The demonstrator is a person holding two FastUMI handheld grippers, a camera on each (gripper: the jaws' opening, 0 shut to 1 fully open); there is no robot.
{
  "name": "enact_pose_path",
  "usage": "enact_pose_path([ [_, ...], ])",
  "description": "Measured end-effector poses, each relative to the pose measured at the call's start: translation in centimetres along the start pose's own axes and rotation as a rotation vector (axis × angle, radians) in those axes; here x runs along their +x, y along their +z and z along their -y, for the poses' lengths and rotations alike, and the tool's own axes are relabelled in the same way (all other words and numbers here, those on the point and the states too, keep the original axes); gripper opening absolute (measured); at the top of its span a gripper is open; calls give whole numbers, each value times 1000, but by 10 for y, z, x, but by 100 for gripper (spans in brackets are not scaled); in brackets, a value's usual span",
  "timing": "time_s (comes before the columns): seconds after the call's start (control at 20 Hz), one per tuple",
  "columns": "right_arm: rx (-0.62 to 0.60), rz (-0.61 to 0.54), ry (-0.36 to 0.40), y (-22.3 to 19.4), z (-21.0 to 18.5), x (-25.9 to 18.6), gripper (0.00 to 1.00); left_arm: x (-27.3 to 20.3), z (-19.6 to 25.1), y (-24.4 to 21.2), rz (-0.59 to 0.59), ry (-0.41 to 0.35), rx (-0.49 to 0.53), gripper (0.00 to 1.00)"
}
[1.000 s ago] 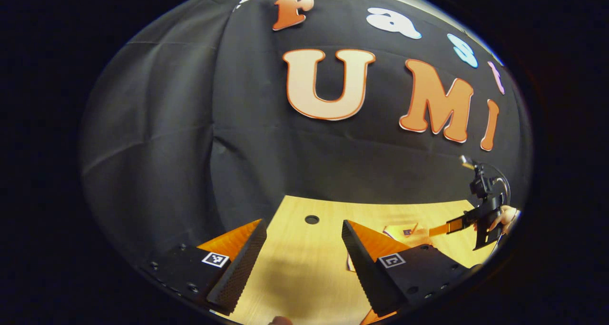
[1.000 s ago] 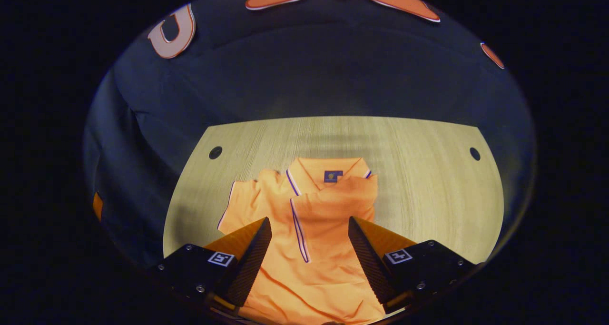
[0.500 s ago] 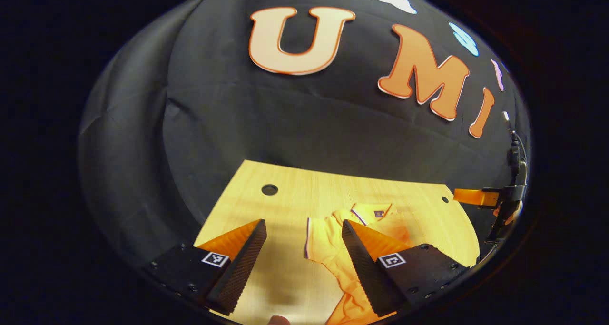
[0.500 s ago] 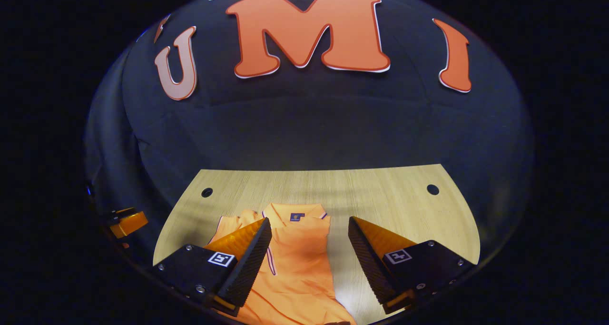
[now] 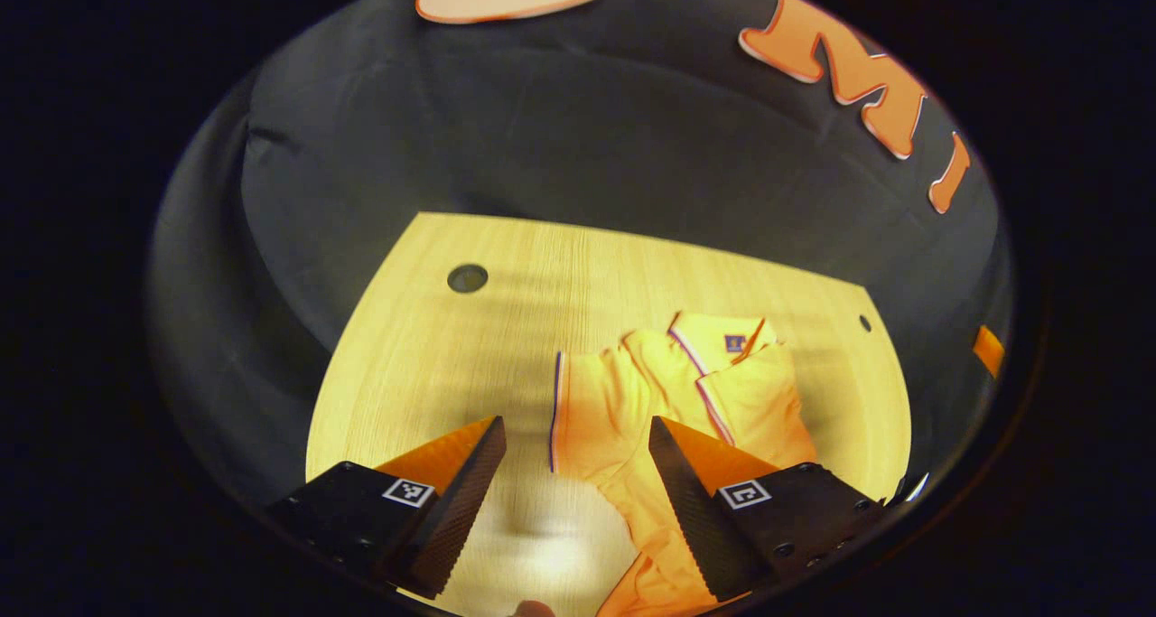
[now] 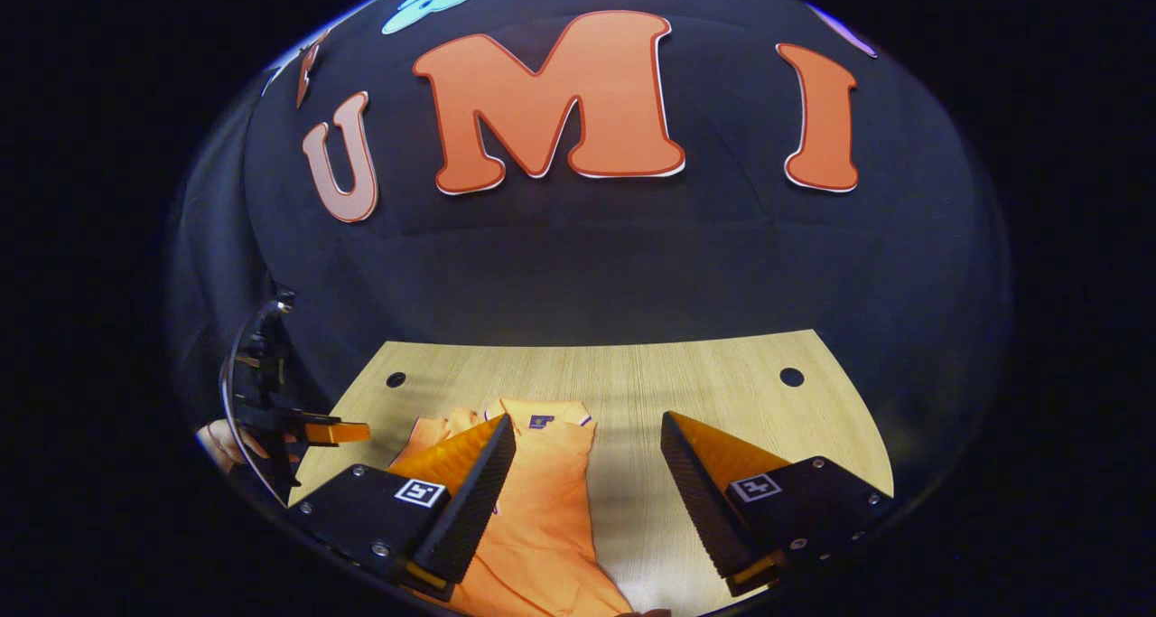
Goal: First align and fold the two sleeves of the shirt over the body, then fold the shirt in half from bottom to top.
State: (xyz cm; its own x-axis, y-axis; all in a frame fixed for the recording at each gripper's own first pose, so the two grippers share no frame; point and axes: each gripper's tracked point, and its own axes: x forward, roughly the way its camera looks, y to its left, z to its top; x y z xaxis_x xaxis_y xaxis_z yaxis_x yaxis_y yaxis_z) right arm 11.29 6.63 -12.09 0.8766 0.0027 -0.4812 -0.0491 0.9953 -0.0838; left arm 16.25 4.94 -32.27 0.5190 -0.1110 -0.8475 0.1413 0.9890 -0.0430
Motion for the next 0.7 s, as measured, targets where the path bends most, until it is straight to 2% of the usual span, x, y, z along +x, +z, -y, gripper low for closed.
enact_pose_path([
  [0.3, 28, -7, 16, -5, 25, -15, 99, 75, -3, -26, -199, 55, 70, 98],
  [0.5, 60, -29, 24, -16, 35, -18, 99, 102, -8, -30, -257, 80, 70, 98],
  [0.7, 79, -42, 22, -22, 43, -20, 99, 116, -16, -29, -286, 113, 120, 98],
])
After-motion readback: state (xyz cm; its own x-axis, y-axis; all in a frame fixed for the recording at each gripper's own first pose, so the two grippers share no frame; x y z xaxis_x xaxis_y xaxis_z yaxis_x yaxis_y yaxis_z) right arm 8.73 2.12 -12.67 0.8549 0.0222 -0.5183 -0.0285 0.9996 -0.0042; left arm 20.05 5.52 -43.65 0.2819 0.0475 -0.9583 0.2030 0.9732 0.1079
